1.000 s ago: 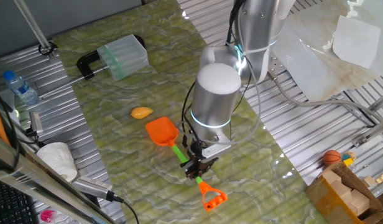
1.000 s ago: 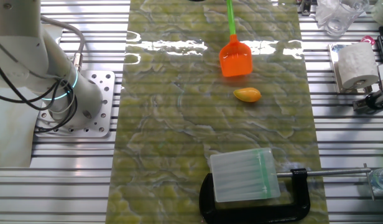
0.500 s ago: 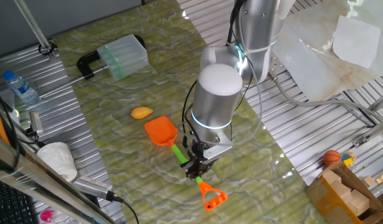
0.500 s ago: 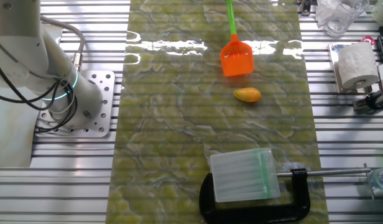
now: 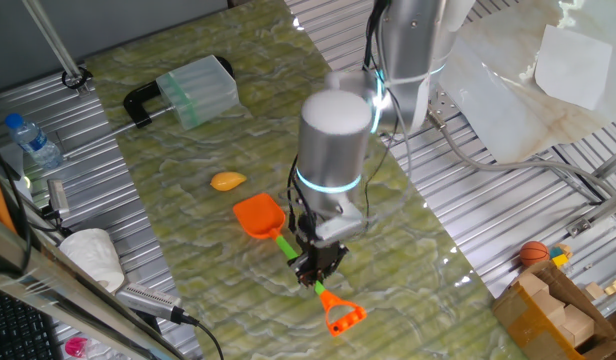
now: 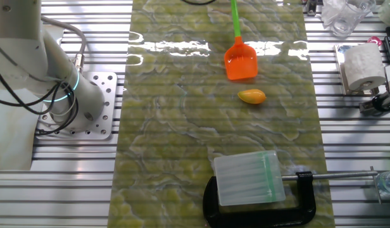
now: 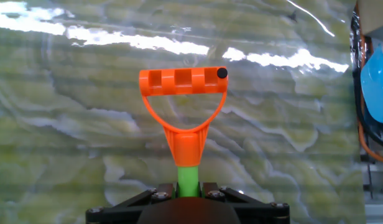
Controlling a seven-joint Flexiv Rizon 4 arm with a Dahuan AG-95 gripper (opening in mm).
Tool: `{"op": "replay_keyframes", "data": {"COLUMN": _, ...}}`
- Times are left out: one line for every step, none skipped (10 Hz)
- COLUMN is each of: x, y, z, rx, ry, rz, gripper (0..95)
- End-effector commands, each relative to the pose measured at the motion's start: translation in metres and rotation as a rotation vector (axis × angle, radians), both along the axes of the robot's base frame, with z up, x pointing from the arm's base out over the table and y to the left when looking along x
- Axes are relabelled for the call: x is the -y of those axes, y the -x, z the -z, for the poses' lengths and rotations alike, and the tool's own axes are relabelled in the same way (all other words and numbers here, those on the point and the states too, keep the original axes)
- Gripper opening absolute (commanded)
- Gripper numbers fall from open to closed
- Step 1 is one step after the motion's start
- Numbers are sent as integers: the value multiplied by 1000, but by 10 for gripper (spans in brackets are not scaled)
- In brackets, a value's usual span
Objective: Use a shovel to scoop up an object
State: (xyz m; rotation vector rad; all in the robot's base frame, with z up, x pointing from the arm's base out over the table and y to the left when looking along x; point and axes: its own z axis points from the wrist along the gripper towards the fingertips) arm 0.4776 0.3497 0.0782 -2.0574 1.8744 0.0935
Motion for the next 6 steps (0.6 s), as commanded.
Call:
{"op": "replay_keyframes", "data": {"x": -1, "y": 0, "z": 0, "rx": -2, "ry": -2, "rz": 4, "gripper": 0}}
{"op": "replay_keyframes", "data": {"x": 0, "y": 0, "z": -1, "rx": -2, "ry": -1, "rz": 3, "gripper": 0}}
{"op": "replay_keyframes", "data": {"x": 3, "y": 0, "z": -3, "rx": -4, "ry": -2, "rz": -4, "gripper": 0}}
{"op": "replay_keyframes", "data": {"x": 3, "y": 0, "z": -3, "rx": -11, "ry": -3, "rz": -2, "gripper": 0}}
{"op": "replay_keyframes", "data": {"x": 3, "y": 0, "z": -3, "rx": -23, "ry": 0, "rz": 2, "gripper": 0}}
{"op": "replay_keyframes", "data": {"x": 3, "y": 0, "z": -4, "rx": -46, "ry": -1, "rz": 22, "gripper": 0}}
